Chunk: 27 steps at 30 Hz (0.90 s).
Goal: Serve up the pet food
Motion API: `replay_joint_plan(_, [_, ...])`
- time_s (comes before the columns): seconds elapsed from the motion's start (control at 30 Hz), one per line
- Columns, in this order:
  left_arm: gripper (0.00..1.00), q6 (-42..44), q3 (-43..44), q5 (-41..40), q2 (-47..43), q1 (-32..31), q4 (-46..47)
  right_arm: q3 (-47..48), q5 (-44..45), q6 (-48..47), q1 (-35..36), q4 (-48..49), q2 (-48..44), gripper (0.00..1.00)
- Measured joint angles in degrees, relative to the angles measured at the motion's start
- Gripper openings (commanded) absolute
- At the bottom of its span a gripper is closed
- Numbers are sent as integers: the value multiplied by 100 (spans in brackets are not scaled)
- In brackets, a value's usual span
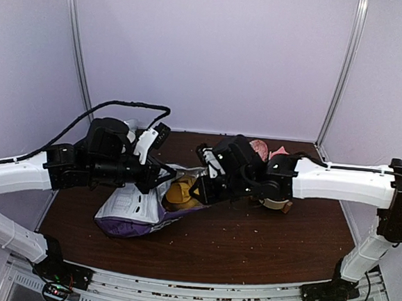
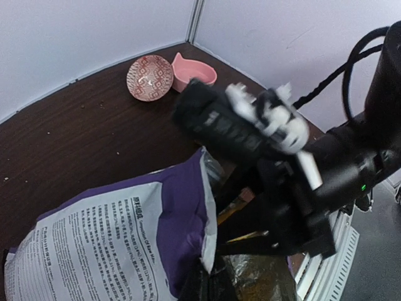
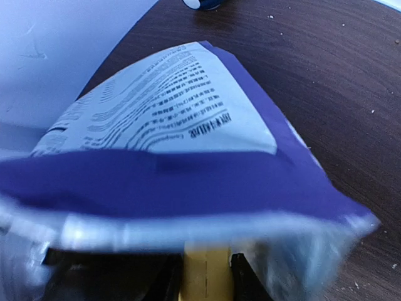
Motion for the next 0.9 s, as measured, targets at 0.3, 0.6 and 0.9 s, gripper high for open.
replay_joint_plan(0.3, [0, -70, 0, 221, 476, -136, 166, -138, -4, 382, 243, 1727, 1215, 4])
replay_joint_plan(0.6, [0, -76, 0, 385, 570, -133, 24, -527, -1064, 656, 199, 2664, 1316, 4])
replay_joint_plan(0.9, [0, -76, 0, 426, 503, -151, -52, -763, -1851, 955, 138, 3254, 1307, 4])
